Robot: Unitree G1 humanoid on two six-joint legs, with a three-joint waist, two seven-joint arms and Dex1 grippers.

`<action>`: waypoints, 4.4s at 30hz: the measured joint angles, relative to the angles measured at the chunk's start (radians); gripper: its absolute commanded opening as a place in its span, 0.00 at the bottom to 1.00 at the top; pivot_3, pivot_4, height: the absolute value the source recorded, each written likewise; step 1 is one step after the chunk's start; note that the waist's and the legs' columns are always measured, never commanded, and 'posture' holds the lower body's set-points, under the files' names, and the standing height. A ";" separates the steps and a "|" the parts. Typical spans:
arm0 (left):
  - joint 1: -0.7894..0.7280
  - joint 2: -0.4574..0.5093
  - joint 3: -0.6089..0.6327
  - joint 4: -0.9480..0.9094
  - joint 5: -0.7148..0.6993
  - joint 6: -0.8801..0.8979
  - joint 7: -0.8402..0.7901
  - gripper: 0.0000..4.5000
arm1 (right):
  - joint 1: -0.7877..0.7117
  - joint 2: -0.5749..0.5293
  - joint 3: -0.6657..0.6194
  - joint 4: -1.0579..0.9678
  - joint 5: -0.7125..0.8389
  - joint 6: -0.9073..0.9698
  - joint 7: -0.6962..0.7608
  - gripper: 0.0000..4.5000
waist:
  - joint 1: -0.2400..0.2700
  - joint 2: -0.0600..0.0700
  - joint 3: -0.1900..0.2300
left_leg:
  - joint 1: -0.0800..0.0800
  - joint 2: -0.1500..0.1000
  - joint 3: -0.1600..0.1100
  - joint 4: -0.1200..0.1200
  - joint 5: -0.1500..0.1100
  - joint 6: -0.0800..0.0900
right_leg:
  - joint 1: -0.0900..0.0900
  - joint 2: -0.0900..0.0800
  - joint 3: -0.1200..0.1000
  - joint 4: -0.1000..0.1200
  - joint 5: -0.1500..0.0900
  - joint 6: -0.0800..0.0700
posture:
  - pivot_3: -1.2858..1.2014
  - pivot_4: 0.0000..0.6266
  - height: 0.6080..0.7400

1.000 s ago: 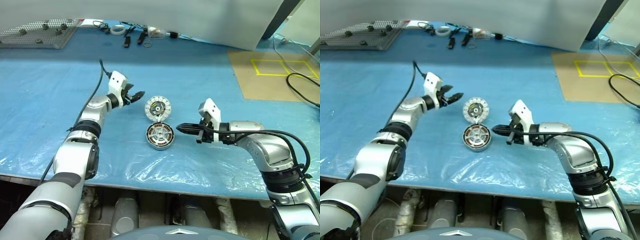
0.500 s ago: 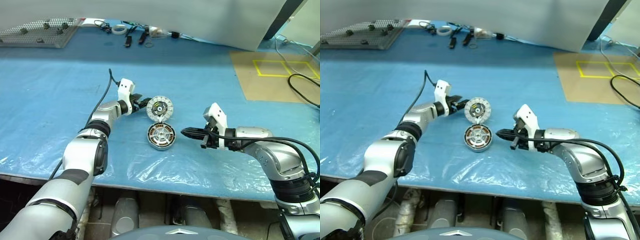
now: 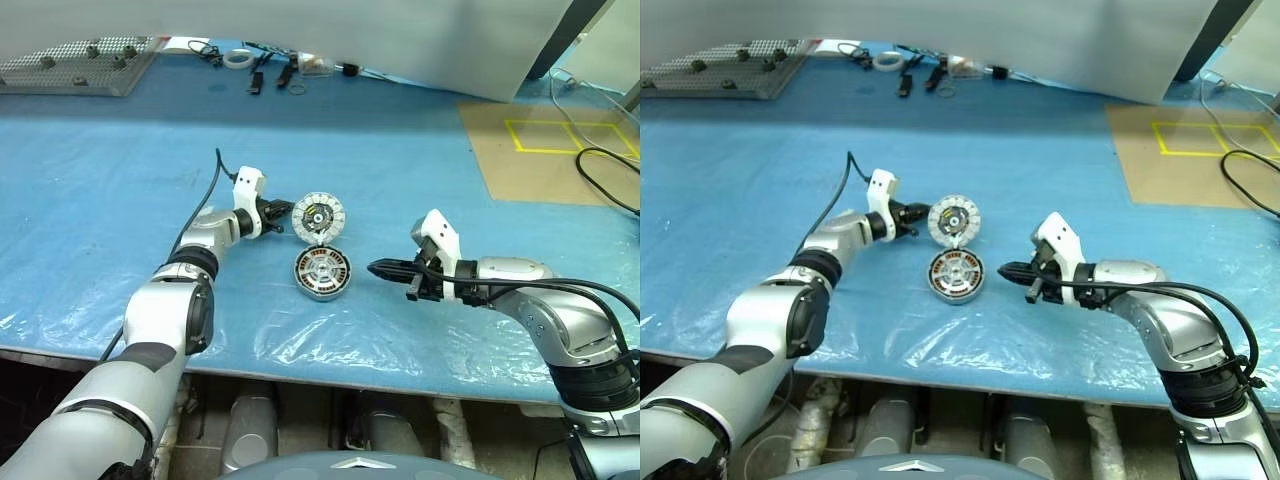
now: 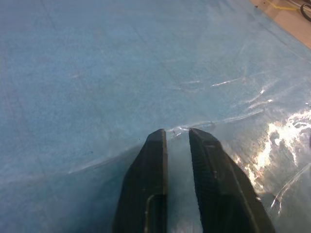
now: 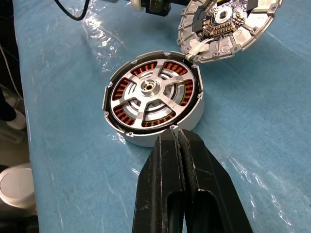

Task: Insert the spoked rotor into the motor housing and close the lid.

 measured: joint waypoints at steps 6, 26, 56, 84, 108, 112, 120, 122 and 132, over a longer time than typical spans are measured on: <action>-0.001 -0.007 0.007 0.000 -0.002 0.030 -0.076 0.01 | 0.016 -0.035 -0.010 -0.008 0.012 0.005 -0.001 0.00 | 0.005 0.000 0.000 | 0.000 -0.001 0.000 0.000 -0.001 0.003 | 0.000 -0.001 0.000 0.000 0.000 0.000 | 0.52 0.24 1.00; -0.061 -0.067 0.027 -0.001 -0.017 0.030 -0.254 0.01 | 0.078 -0.096 -0.045 -0.088 0.059 0.046 -0.032 0.00 | 0.023 0.000 0.000 | 0.000 -0.001 0.001 0.000 -0.002 0.005 | 0.001 -0.002 0.000 -0.001 0.000 0.000 | 0.52 0.24 1.00; -0.073 -0.114 -0.260 -0.082 0.119 -0.167 -0.767 0.01 | 0.108 -0.109 -0.017 -0.093 0.027 0.006 -0.034 0.00 | 0.026 0.000 0.000 | 0.001 -0.001 0.001 -0.001 -0.002 0.006 | 0.001 -0.002 -0.001 -0.002 0.000 0.000 | 0.52 0.24 1.00; 0.002 -0.023 -0.390 -0.246 -0.067 -0.204 -0.778 0.01 | 0.060 -0.040 0.021 -0.035 0.027 -0.031 -0.040 0.00 | 0.024 0.001 0.000 | 0.003 -0.001 0.001 -0.001 -0.002 0.006 | 0.003 -0.002 -0.001 -0.001 0.000 0.000 | 0.52 0.24 1.00; 0.701 0.163 -0.163 -1.460 -0.363 0.444 -0.279 0.00 | -0.171 0.031 0.109 0.180 -0.012 -0.156 0.074 0.36 | -0.010 0.003 0.000 | 0.001 0.001 0.004 -0.001 -0.002 0.006 | 0.000 -0.002 0.000 -0.001 -0.004 -0.007 | 0.52 0.24 1.00; 0.795 0.219 -0.164 -1.515 -0.331 0.398 -0.238 0.00 | -0.204 0.051 0.115 0.221 -0.016 -0.182 0.109 0.64 | -0.011 0.004 0.000 | 0.002 0.001 0.004 -0.001 -0.001 0.007 | 0.000 -0.002 0.001 -0.001 -0.004 -0.007 | 0.52 0.24 1.00; 0.810 0.245 -0.164 -1.421 -0.232 0.183 -0.181 0.00 | -0.227 0.064 0.189 0.280 -0.089 -0.271 0.193 1.00 | -0.011 0.004 0.000 | 0.002 0.001 0.005 0.000 -0.001 0.008 | 0.002 -0.002 0.001 -0.001 -0.004 -0.006 | 0.52 0.24 1.00; 0.835 0.253 -0.166 -1.410 -0.232 0.146 -0.194 0.00 | -0.227 0.064 0.208 0.296 -0.117 -0.303 0.211 1.00 | -0.012 0.004 0.000 | 0.002 0.001 0.005 0.000 0.000 0.008 | 0.002 -0.002 0.001 -0.001 -0.004 -0.006 | 0.52 0.24 1.00; 0.904 0.295 -0.182 -1.354 -0.252 0.053 -0.298 0.00 | -0.230 0.111 0.262 0.418 -0.254 -0.460 0.221 1.00 | -0.011 0.004 0.000 | 0.002 0.001 0.006 0.001 -0.001 0.007 | 0.001 -0.002 0.001 0.000 -0.004 -0.006 | 0.52 0.24 1.00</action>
